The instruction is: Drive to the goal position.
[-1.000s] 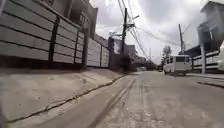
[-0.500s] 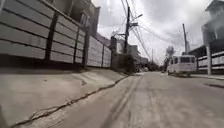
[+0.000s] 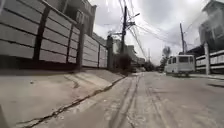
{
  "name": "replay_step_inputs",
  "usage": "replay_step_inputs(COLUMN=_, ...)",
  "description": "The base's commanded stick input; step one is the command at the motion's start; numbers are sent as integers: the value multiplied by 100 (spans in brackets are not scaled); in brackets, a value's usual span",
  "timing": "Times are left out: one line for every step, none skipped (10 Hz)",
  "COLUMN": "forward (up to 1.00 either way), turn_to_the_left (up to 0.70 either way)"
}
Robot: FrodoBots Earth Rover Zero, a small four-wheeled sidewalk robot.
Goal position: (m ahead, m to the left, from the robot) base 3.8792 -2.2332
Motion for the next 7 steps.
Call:
replay_step_inputs(forward=70, turn_to_the_left=-35)
replay_step_inputs(forward=70, turn_to_the_left=-35)
replay_step_inputs(forward=70, turn_to_the_left=-35)
replay_step_inputs(forward=70, turn_to_the_left=-35)
replay_step_inputs(forward=70, turn_to_the_left=-35)
replay_step_inputs(forward=70, turn_to_the_left=-19)
replay_step_inputs(forward=70, turn_to_the_left=-2)
